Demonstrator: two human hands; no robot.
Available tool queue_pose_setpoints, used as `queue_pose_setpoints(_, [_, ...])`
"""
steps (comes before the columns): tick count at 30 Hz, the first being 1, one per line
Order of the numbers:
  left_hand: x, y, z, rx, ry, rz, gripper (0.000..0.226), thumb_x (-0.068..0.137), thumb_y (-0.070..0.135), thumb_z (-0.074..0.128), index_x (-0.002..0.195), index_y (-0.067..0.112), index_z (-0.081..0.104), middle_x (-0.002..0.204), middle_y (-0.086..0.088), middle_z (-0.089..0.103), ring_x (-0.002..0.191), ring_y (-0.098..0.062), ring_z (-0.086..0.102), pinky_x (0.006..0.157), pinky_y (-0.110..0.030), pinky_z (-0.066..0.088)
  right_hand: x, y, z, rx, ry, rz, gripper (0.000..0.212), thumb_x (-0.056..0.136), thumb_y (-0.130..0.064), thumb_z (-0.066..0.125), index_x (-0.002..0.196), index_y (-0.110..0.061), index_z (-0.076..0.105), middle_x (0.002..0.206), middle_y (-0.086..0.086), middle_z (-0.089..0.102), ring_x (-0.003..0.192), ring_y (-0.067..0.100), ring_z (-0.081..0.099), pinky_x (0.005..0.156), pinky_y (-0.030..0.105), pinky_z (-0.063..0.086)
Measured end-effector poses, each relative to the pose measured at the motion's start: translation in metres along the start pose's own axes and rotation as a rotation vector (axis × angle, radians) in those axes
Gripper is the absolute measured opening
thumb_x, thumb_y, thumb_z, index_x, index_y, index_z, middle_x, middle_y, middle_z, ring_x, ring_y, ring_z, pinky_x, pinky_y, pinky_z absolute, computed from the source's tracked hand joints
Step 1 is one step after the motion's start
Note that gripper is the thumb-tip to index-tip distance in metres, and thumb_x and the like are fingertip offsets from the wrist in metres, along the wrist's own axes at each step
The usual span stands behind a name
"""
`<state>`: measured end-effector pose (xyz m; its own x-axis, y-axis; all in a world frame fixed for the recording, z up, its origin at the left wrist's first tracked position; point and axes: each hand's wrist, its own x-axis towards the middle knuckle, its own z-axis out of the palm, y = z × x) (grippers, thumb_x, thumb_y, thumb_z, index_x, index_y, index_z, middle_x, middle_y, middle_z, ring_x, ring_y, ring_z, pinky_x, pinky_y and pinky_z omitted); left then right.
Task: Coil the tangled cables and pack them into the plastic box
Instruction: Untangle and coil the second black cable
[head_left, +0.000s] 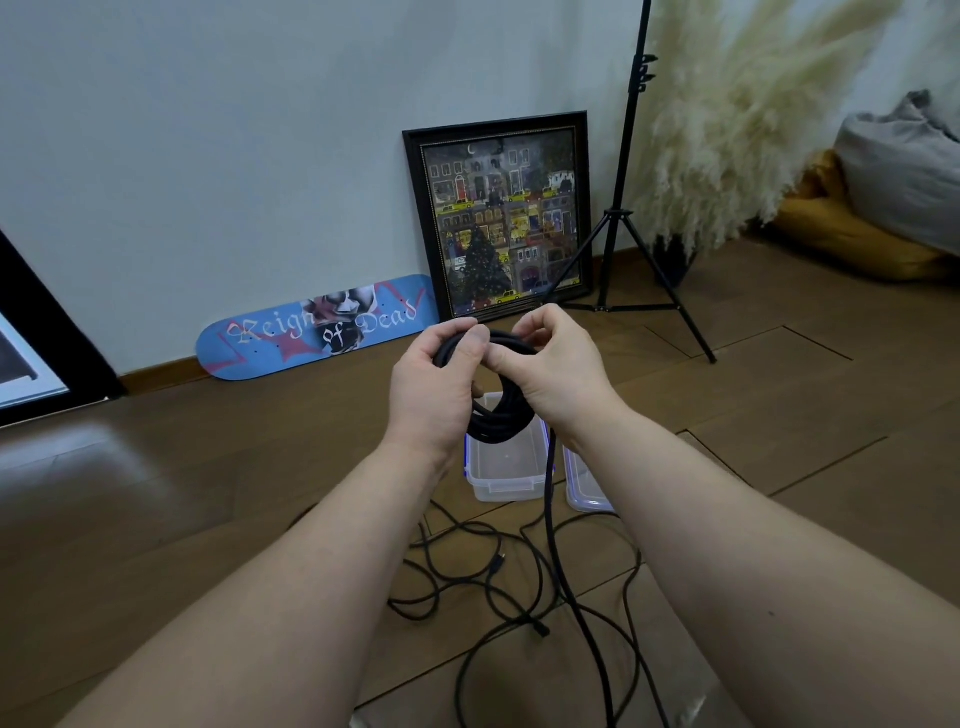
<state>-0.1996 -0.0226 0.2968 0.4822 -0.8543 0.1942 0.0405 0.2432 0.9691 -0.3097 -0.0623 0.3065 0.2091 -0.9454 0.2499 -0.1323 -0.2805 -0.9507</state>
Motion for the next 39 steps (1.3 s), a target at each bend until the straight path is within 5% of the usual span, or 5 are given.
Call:
queue_pose_setpoints(12, [0.013, 0.006, -0.018, 0.06, 0.184, 0.118, 0.011, 0.092, 0.02, 0.067, 0.09, 0.031, 0.066, 0.088, 0.014, 0.066, 0.073, 0.007, 0.059, 0.076, -0.018, 0.046, 0.005, 0.011, -0.006, -0.324, 0.041, -0.078, 0.014, 0.086, -0.029, 0.071, 0.08, -0.018, 0.066, 0.074, -0.009, 0.06, 0.073, 0.011, 0.057, 0.063, 0.024, 0.046])
queue_pose_setpoints(17, [0.015, 0.008, -0.024, 0.156, 0.195, 0.182, 0.01, 0.088, 0.022, 0.072, 0.095, 0.027, 0.066, 0.092, 0.013, 0.066, 0.083, 0.004, 0.061, 0.071, -0.006, 0.045, 0.008, -0.004, -0.002, -0.116, 0.123, -0.08, 0.018, 0.081, -0.024, 0.073, 0.066, -0.018, 0.065, 0.065, 0.002, 0.066, 0.068, 0.025, 0.066, 0.068, 0.046, 0.058])
queue_pose_setpoints(21, [0.007, 0.009, -0.014, 0.187, 0.144, 0.2, 0.011, 0.088, 0.021, 0.071, 0.097, 0.025, 0.066, 0.09, 0.016, 0.065, 0.081, 0.007, 0.06, 0.071, -0.005, 0.045, 0.002, 0.004, -0.002, 0.083, 0.028, 0.116, 0.019, 0.086, -0.016, 0.071, 0.078, 0.0, 0.064, 0.064, 0.009, 0.064, 0.057, 0.019, 0.061, 0.054, 0.028, 0.055])
queue_pose_setpoints(30, [0.004, 0.01, -0.005, 0.116, 0.146, 0.179, 0.008, 0.092, 0.019, 0.067, 0.095, 0.025, 0.066, 0.089, 0.013, 0.065, 0.079, 0.005, 0.06, 0.074, -0.011, 0.048, 0.0, 0.004, 0.0, 0.208, 0.021, 0.117, 0.027, 0.09, -0.021, 0.068, 0.069, -0.009, 0.057, 0.054, 0.002, 0.056, 0.043, 0.01, 0.051, 0.044, 0.022, 0.045])
queue_pose_setpoints(39, [0.002, 0.014, 0.001, 0.076, 0.107, 0.194, 0.008, 0.093, 0.016, 0.065, 0.096, 0.023, 0.066, 0.088, 0.01, 0.066, 0.074, 0.007, 0.059, 0.072, -0.013, 0.046, 0.004, 0.009, 0.008, 0.192, 0.171, 0.087, 0.042, 0.094, -0.049, 0.056, 0.069, -0.015, 0.053, 0.065, 0.001, 0.055, 0.065, 0.019, 0.05, 0.064, 0.036, 0.04])
